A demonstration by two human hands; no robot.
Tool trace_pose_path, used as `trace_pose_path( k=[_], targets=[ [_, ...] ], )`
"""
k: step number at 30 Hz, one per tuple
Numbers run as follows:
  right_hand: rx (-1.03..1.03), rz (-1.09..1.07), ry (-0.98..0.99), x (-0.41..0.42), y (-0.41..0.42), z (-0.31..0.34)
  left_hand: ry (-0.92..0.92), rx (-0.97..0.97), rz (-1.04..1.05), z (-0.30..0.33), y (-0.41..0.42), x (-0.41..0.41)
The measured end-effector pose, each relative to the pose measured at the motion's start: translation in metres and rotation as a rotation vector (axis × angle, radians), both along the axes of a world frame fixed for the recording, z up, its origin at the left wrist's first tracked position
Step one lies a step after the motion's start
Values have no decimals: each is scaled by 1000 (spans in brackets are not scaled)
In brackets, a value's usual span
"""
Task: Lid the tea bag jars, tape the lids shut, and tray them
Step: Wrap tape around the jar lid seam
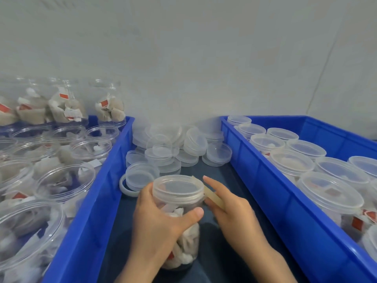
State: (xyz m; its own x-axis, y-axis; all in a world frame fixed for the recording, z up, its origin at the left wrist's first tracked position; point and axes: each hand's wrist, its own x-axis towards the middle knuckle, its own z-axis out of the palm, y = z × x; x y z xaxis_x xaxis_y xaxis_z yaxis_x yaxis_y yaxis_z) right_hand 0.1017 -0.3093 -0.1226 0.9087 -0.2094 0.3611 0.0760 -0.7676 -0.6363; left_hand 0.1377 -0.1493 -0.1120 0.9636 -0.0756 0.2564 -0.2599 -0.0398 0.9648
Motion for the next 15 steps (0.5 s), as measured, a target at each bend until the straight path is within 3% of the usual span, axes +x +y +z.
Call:
trace_pose_path(
  k=[5,15],
  targets=[
    [-124,-247,-154,-5,-16,11,162,-163,-220,6,13,5],
    [-112,-349,-61,-7,-21,20,191,-208,-409,6,18,7]
  ],
)
